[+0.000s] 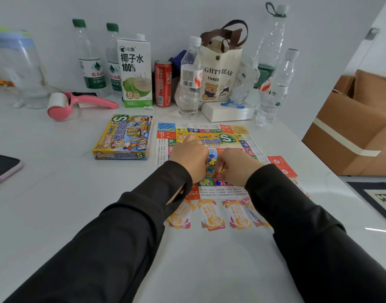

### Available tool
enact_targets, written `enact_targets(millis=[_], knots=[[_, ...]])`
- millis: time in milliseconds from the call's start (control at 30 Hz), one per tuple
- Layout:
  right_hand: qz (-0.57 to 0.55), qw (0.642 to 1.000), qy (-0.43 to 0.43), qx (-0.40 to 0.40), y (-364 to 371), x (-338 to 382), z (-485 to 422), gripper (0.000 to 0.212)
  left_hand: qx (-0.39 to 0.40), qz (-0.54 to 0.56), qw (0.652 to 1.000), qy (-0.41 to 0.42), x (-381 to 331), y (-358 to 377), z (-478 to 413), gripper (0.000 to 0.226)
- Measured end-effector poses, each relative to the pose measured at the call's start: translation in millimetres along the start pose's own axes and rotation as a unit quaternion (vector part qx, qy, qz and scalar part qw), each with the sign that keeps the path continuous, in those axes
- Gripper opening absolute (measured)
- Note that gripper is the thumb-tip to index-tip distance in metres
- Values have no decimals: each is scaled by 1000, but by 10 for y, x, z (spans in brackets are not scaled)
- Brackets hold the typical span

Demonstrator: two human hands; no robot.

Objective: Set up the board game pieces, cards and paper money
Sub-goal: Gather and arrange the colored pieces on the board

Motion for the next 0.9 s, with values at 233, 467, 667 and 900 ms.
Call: enact_targets(millis=[233, 467, 667, 900], knots=[[15, 999, -24, -16, -39, 19, 43, 3, 0, 46, 999, 10, 37, -5, -7, 14], [29, 999, -36, 21, -20, 9, 72, 11, 37, 71, 997, 15, 99, 34, -46, 11], [-77, 992, -26, -100, -201, -15, 13, 15, 42, 136, 990, 0, 231, -34, -29, 24], [-12, 999, -40, 10, -115, 169, -150, 7, -14, 122, 992, 6, 340, -22, 3, 20]])
Point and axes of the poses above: each hand's wrist, its own z-axis away from the middle knuckle, its own y-axis out of the palm, x = y × z, the point moved 7 cm from there along -z, towards the middle knuckle, and after that the axes turned 4 degrees about -y, right-handed, at the moved point
